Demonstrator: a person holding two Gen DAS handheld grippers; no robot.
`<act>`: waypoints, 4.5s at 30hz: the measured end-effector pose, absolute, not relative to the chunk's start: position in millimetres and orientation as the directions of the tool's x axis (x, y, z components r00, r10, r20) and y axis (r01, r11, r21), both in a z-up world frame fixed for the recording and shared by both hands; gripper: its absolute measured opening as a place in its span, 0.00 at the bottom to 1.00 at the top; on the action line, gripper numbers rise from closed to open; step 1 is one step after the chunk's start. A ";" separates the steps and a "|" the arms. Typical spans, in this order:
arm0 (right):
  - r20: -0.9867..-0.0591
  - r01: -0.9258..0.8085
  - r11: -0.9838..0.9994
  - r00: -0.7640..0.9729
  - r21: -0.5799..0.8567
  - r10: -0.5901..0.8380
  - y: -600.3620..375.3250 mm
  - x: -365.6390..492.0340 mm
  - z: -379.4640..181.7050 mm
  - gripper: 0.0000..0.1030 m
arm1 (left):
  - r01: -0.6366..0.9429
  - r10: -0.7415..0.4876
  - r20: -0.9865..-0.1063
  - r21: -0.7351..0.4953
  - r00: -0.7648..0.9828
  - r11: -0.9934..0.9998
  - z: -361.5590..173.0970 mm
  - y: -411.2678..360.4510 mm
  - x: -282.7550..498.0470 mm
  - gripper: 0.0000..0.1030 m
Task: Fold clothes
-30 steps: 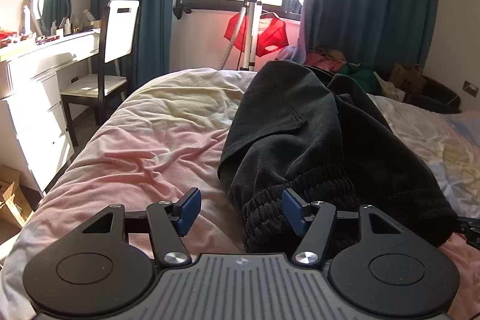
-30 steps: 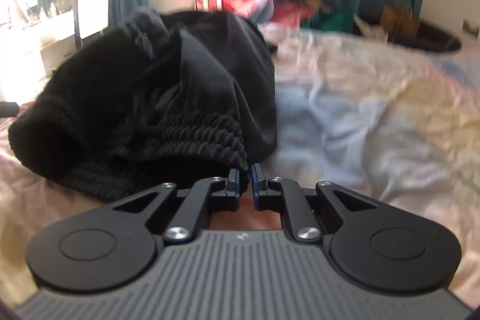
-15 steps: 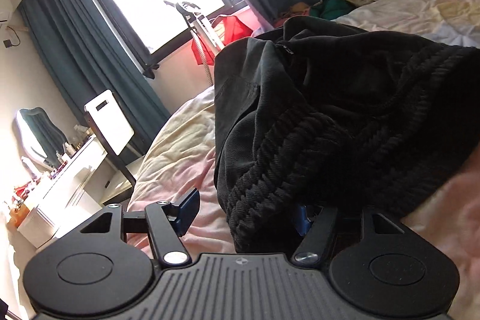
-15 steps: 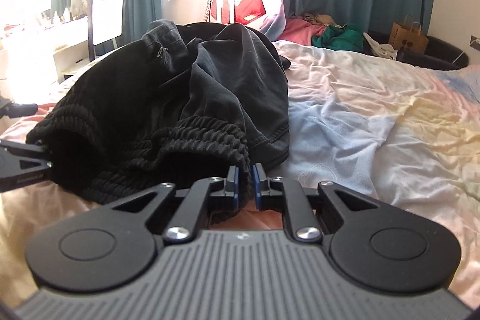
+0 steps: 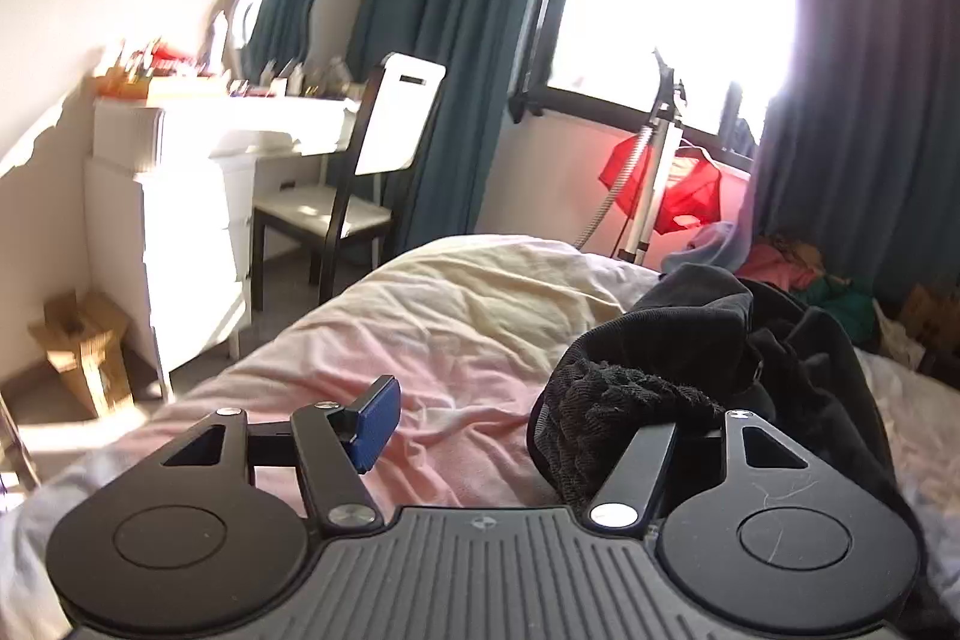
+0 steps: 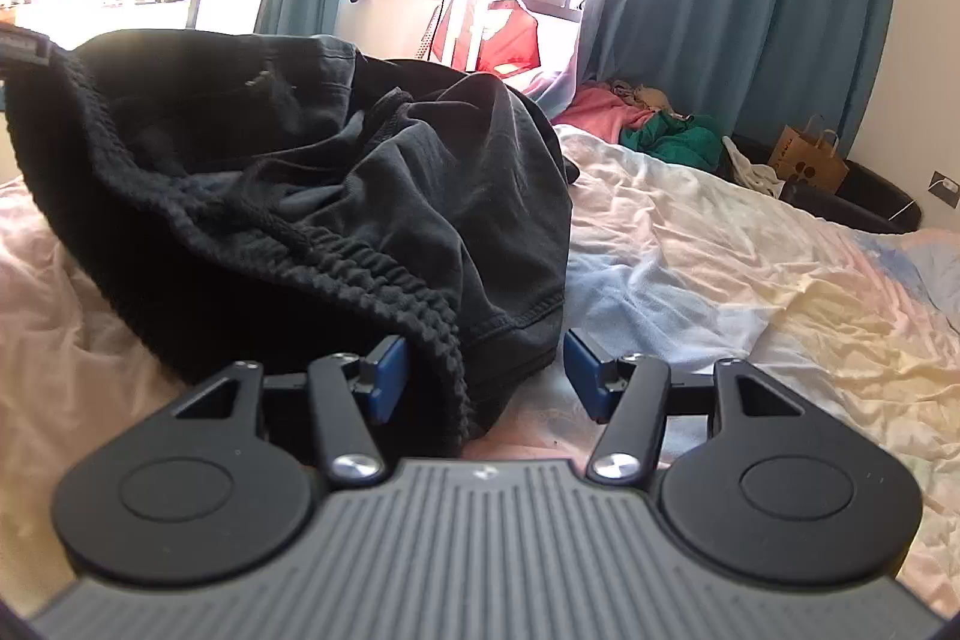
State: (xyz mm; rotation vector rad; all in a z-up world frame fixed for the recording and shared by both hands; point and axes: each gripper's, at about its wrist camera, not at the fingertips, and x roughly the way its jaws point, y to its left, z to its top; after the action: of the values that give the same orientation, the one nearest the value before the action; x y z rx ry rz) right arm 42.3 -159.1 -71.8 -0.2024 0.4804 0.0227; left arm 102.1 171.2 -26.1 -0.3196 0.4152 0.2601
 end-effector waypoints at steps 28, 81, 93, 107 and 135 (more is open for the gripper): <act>-0.506 -0.289 0.934 0.849 -0.209 0.150 -151.6 10.2 -52.3 0.07 | -0.042 -0.099 -0.572 -0.229 0.814 0.973 -46.9 195.3 71.7 0.11; -0.440 0.024 0.560 0.646 0.828 0.624 -250.3 82.5 -124.5 0.71 | -0.233 -0.184 -0.729 -0.431 0.659 0.872 -100.0 205.4 106.0 0.73; -0.494 0.139 0.531 0.610 0.836 0.619 -249.6 80.3 -139.2 0.70 | -0.275 -0.219 -0.739 -0.484 0.637 0.831 -113.9 209.3 113.0 0.77; -0.427 0.061 0.484 0.573 0.873 0.699 -232.7 95.5 -129.4 0.51 | -0.266 -0.202 -0.670 -0.527 0.715 0.808 -105.4 210.4 103.9 0.24; -0.278 -0.297 0.389 0.355 0.872 0.893 89.9 175.7 -111.6 0.13 | -0.377 0.268 -0.599 -0.062 0.755 0.924 -7.1 345.7 401.9 0.16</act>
State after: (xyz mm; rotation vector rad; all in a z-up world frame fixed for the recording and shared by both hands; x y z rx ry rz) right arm 175.7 89.9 -111.6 0.8243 0.8737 0.8933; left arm 401.9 345.7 -7.1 -0.1838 0.6228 0.3540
